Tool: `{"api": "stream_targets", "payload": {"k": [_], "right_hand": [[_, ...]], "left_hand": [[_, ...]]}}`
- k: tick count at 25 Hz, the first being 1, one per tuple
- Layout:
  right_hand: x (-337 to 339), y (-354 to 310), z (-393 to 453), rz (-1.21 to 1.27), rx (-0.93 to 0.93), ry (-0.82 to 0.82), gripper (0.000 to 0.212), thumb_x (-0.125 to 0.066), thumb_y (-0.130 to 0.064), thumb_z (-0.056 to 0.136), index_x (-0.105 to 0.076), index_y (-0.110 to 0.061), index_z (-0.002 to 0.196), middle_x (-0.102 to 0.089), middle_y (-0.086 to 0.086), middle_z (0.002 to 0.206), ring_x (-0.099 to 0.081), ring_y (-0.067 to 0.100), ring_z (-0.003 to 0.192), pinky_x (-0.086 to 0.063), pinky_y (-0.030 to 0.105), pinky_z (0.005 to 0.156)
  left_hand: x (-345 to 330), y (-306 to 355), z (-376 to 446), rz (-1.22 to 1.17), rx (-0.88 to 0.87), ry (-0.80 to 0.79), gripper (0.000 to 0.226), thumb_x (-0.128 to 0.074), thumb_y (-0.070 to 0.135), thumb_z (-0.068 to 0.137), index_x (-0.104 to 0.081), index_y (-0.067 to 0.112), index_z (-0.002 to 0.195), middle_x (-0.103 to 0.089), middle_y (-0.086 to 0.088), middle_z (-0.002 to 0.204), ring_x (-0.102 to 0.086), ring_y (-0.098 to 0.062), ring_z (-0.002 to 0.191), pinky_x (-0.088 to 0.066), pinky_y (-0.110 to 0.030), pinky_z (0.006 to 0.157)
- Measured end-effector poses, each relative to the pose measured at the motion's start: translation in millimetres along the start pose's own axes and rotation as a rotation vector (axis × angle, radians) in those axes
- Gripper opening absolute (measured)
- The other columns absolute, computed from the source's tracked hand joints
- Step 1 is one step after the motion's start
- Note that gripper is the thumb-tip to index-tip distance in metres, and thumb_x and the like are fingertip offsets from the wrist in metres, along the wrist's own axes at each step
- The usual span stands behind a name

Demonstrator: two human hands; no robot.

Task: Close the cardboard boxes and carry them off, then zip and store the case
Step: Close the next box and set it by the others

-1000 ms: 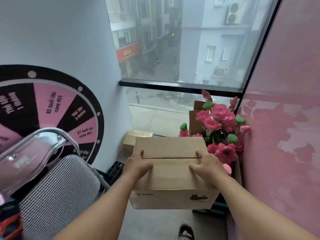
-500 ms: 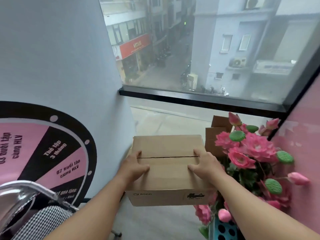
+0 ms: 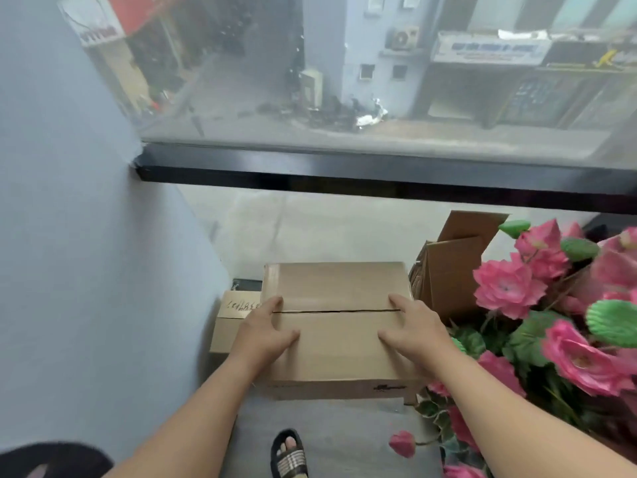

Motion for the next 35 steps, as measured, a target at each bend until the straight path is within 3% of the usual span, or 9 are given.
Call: {"api": "stream_targets", "payload": {"k": [3,8,13,17,22,26,31,35], "right_hand": [[-44.1,22.3,62.7,0.013,-0.094,0.003,0.081,-0.077,-0.043,0.073,-0.049,-0.03,0.148,-0.056,0.009,0.132,-0.056,0.029,0.125,-0.041,0.029,0.103],[-125.1,92.3,154.5,0.048,-0.208,0.034,0.084,-0.084,-0.032,0.07,-0.05,-0.025,0.147,-0.055,0.014,0.129,-0.057,0.032,0.118,-0.044,0.032,0.101],[-212.9,173.6,236.9,0.037,-0.318,0.032,0.086,-0.08,-0.03,0.071,-0.046,-0.028,0.149,-0.058,0.014,0.133,-0.057,0.035,0.121,-0.045,0.035,0.1],[-256.6,204.3,286.4,0.108,-0.377,0.083,0.082,-0.077,-0.026,0.074,-0.047,-0.026,0.15,-0.059,0.012,0.139,-0.055,0.035,0.127,-0.043,0.035,0.103],[-296.5,205.6,332.8,0.212,-0.398,0.106,0.082,-0.075,-0.024,0.08,-0.04,-0.027,0.154,-0.049,0.008,0.148,-0.048,0.032,0.132,-0.04,0.038,0.104],[-311.1,216.6,340.6,0.261,-0.431,0.059,0.08,-0.078,-0.024,0.081,-0.042,-0.024,0.153,-0.049,0.003,0.15,-0.048,0.028,0.134,-0.04,0.04,0.107],[-311.6,221.3,341.1,0.292,-0.448,0.079,0.075,-0.075,-0.027,0.083,-0.044,-0.025,0.151,-0.049,0.002,0.152,-0.047,0.028,0.136,-0.04,0.043,0.11],[-308.0,204.9,334.0,0.164,-0.445,0.067,0.065,-0.067,-0.035,0.084,-0.048,-0.022,0.146,-0.044,0.013,0.146,-0.044,0.037,0.132,-0.042,0.044,0.102]], "left_hand": [[-36.6,-29.8,75.3,0.04,0.026,-0.037,0.071,-0.078,0.035,0.073,-0.052,0.034,0.139,-0.058,0.009,0.136,-0.054,-0.014,0.121,-0.037,-0.02,0.089],[-137.5,-87.6,171.7,0.067,0.027,-0.117,0.073,-0.077,0.027,0.073,-0.053,0.032,0.141,-0.058,0.005,0.139,-0.053,-0.016,0.128,-0.036,-0.021,0.102],[-251.1,-166.9,253.2,0.056,0.049,-0.224,0.073,-0.076,0.022,0.076,-0.051,0.035,0.143,-0.057,0.006,0.14,-0.051,-0.015,0.129,-0.038,-0.022,0.106],[-296.6,-209.7,307.1,0.067,0.071,-0.229,0.073,-0.076,0.016,0.078,-0.05,0.036,0.144,-0.052,0.003,0.143,-0.047,-0.017,0.132,-0.034,-0.021,0.109],[-319.5,-237.6,346.5,0.158,0.06,-0.189,0.074,-0.067,0.009,0.08,-0.045,0.034,0.146,-0.054,-0.005,0.139,-0.049,-0.025,0.129,-0.039,-0.027,0.103],[-336.2,-246.4,350.9,0.22,0.045,-0.208,0.068,-0.064,0.01,0.083,-0.043,0.031,0.144,-0.053,-0.011,0.126,-0.048,-0.03,0.122,-0.034,-0.024,0.085],[-340.0,-245.7,347.4,0.252,0.034,-0.234,0.073,-0.063,0.014,0.086,-0.034,0.032,0.15,-0.049,-0.013,0.128,-0.049,-0.032,0.12,-0.035,-0.027,0.087],[-324.1,-223.8,343.3,0.332,0.041,-0.237,0.043,-0.055,0.015,0.085,-0.051,0.019,0.128,-0.053,-0.013,0.115,-0.054,-0.035,0.109,-0.041,-0.032,0.079]]}}
Point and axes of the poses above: each hand's wrist, its own z-axis towards the middle knuckle, its own x-axis out of the back of the hand, y = z × x, the point moved 8 cm from there along z, towards the middle knuckle
